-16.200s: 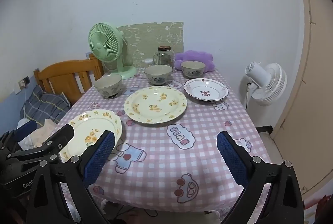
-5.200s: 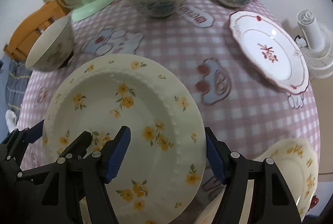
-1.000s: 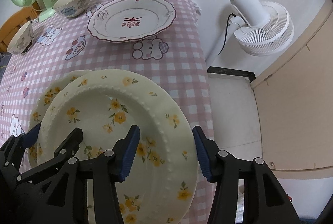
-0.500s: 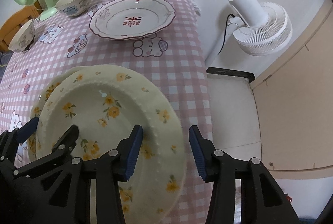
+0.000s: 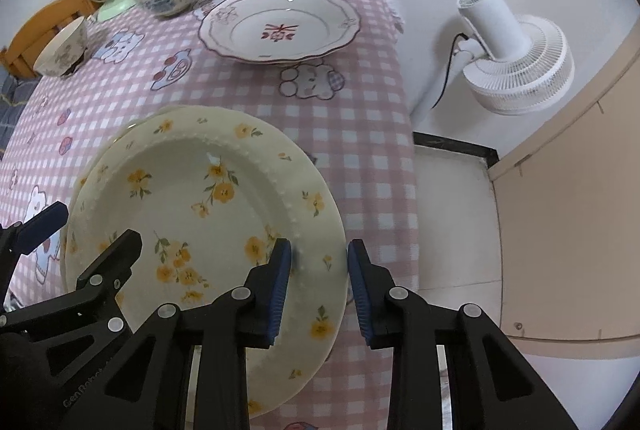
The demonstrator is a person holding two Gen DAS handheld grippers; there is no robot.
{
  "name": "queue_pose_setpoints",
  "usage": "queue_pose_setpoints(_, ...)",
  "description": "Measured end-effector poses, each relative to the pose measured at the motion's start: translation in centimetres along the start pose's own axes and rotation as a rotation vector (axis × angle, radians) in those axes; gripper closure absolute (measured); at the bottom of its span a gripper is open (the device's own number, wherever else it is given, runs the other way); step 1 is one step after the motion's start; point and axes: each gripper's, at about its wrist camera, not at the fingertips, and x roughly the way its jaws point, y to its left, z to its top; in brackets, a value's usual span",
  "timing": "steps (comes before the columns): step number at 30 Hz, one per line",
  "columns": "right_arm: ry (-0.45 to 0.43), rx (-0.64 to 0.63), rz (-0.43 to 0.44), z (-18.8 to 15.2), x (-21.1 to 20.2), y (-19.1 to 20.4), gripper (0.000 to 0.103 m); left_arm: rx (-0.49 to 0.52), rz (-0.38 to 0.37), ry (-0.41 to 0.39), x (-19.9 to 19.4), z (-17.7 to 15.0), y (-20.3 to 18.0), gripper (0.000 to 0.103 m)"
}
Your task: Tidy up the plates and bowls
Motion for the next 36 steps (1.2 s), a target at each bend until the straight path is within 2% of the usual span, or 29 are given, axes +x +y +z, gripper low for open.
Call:
queue_pose_setpoints(7,-0.002,-0.018,0.011,-0.2,0.1,0.6,0.070,-0.002,0.018,0.010,-0.1,-0.4,-0.1,0.023)
queue_pose_setpoints(15,0.001,0.043,0.058,0.4,0.1,-0.1,0.068,0.009,-0.020,-0.020,-1.4,0.0,-0.1,0.022)
queue_pose_setpoints(17,-0.013,0.075,0.090,0.6,-0.4,-0.4,0.067,0.007,-0.023,-0.038,-2.0,0.3,0.3,0.020)
queue_pose_setpoints(22,-0.072,0.083,0.079,1.5,-2.8,1.0,0.067,-0.004,-0.022,-0.066,-3.5,1.3,2.0,0.017)
queue_pose_setpoints(28,-0.134,0.125,0.065,2.6,-5.5,2.3,0.049,-0.013,-0.042,-0.112,-5.4,2.7,5.0,0.010)
queue_pose_setpoints(31,-0.189,0.161,0.043,3.1,-7.1,3.0,0.042,0.024,-0.037,-0.153,-6.4,3.4,6.0,0.009)
queue_pose_setpoints(33,-0.241,0.182,0.026,3.4,-8.5,3.5,0.031,0.046,-0.047,-0.169,-6.9,3.8,6.3,0.008)
queue_pose_setpoints(36,-0.294,0.195,0.007,4.1,-9.8,4.0,0.027,0.062,-0.086,-0.192,-7.3,4.8,6.6,0.006)
